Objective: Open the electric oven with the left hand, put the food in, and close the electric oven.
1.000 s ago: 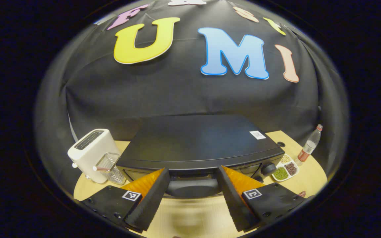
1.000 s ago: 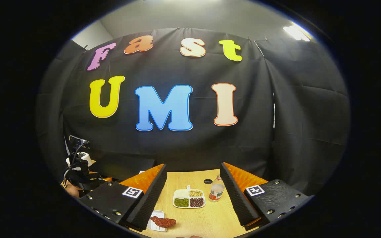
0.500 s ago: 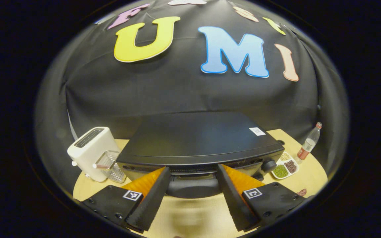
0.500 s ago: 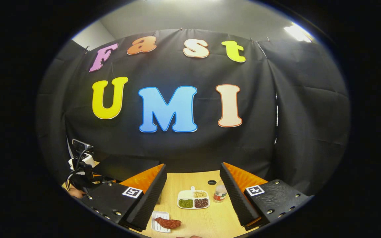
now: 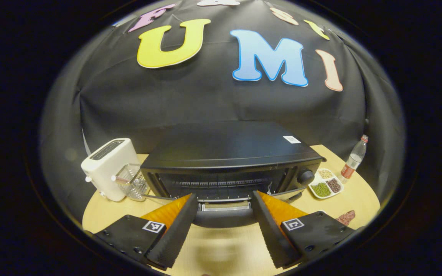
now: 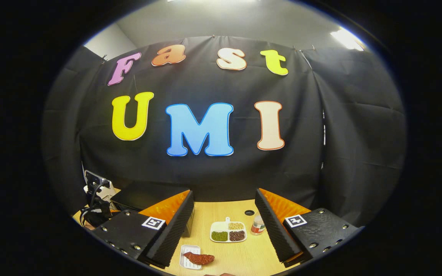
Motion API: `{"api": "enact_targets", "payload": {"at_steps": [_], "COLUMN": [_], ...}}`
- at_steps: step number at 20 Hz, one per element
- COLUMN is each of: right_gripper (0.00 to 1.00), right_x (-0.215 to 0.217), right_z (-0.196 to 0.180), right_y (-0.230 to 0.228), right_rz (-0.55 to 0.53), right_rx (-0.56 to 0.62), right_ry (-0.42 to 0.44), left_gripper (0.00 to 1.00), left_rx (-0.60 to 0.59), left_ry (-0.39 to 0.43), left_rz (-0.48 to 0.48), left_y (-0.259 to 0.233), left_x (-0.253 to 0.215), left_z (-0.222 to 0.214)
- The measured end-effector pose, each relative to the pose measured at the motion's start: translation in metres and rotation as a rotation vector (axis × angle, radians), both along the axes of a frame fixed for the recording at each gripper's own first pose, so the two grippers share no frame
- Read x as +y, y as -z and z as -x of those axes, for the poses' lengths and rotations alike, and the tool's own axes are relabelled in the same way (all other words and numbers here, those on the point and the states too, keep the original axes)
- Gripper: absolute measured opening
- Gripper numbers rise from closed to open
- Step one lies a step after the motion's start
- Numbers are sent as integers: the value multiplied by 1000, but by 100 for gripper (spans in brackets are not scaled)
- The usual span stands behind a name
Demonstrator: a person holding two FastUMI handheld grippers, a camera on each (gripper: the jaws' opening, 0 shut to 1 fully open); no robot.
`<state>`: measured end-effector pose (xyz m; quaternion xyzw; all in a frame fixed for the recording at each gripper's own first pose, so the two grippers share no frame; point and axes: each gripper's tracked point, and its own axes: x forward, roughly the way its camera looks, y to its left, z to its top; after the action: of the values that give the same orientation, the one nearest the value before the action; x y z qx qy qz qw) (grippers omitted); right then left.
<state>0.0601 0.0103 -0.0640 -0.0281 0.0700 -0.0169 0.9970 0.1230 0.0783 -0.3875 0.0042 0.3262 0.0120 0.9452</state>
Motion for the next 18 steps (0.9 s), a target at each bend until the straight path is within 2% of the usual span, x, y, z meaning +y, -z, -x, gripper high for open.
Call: {"api": "enact_targets", "payload": {"at_steps": [1,2,7,8,10,14,15,16,17,18], "right_gripper": [98,98,98,98,98,98,98,100,98,98], "right_x": [1,2,4,4,4,10,11,14,16,19], "right_z": [2,4,22,26,33,51,56,60,65,70], "right_y": [-1,-2,-10,-12,-13,-6,-4,-2,0,1], "right_rz": [0,-1,11,16,19,15,18,21,26,31], "right_rx": [-4,-6,-14,-20,-23,-3,3,9,14,17], "right_ry": [-1,-1,1,6,20,46,52,58,63,67], "left_gripper": [96,100,100,95,100,100,95,99,95,99], "left_rx": [5,10,11,14,23,30,38,44,49,52], "left_ry": [1,2,16,17,23,36,38,41,43,42], "left_rz": [1,2,3,1,-4,8,10,10,11,16], "left_y": [2,3,13,15,21,28,30,34,37,40], "left_x": [0,-1,-2,-2,-3,-3,-4,-4,-4,-4], "left_z": [5,12,34,39,47,60,63,67,70,75]}}
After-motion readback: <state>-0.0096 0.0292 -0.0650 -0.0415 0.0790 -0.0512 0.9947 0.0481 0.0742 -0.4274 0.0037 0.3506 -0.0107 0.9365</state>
